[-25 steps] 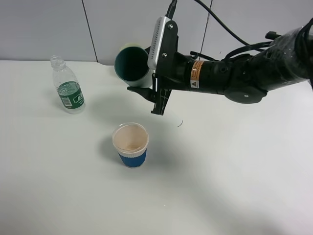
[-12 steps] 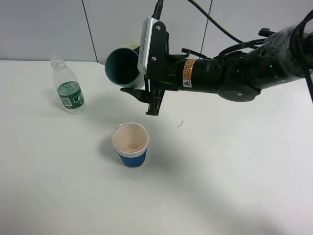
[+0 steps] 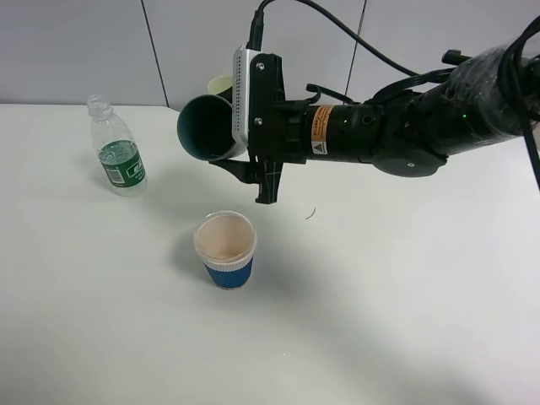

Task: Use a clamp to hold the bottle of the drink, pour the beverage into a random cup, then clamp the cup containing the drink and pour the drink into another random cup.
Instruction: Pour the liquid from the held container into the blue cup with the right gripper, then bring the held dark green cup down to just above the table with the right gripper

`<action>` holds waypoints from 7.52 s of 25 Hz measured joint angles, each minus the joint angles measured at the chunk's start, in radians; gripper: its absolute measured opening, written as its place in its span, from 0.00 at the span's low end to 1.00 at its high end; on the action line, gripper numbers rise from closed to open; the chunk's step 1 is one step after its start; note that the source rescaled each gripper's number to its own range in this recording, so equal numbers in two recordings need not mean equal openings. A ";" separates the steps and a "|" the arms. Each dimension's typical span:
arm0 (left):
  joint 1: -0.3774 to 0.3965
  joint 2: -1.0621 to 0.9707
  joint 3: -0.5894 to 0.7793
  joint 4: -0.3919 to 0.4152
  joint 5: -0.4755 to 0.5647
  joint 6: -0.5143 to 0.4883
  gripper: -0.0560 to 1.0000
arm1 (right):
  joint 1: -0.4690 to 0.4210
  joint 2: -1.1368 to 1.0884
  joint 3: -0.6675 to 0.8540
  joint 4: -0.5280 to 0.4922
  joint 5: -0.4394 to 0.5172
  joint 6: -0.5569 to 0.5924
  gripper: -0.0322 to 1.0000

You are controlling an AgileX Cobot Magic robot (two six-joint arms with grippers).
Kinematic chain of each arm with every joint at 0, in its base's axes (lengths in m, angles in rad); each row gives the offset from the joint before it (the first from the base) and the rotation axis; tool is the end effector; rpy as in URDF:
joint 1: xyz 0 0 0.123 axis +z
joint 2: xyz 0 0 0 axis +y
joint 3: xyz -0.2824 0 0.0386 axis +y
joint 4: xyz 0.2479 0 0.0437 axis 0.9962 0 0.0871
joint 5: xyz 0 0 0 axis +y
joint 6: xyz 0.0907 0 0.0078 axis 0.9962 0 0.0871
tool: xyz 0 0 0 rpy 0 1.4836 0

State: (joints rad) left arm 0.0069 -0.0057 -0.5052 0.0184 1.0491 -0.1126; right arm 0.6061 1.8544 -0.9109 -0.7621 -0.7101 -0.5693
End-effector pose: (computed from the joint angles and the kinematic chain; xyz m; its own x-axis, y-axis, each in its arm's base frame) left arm -0.0059 0.0014 0.2795 -0.4313 -0.1062 -0.8959 -0.0661 0.9941 -0.0860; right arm 0.2846 0.2470 0.1841 0.7133 -0.5166 -0.4737 -0.5417 0.0225 -0.8403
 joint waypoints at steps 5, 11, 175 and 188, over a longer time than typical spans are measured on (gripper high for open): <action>0.000 0.000 0.000 0.000 0.000 0.000 1.00 | 0.005 0.000 0.000 0.000 0.000 -0.085 0.03; 0.000 0.000 0.000 0.000 0.000 0.000 1.00 | 0.009 0.000 0.000 0.001 0.000 -0.124 0.03; 0.000 0.000 0.000 0.000 0.000 0.000 1.00 | 0.016 -0.005 -0.002 0.113 -0.037 -0.204 0.03; 0.000 0.000 0.000 0.000 0.000 0.000 1.00 | -0.032 -0.005 -0.002 0.487 -0.093 0.461 0.03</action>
State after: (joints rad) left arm 0.0069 -0.0057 -0.5052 0.0184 1.0491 -0.1126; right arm 0.5742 1.8491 -0.9128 -0.2747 -0.8035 -0.1080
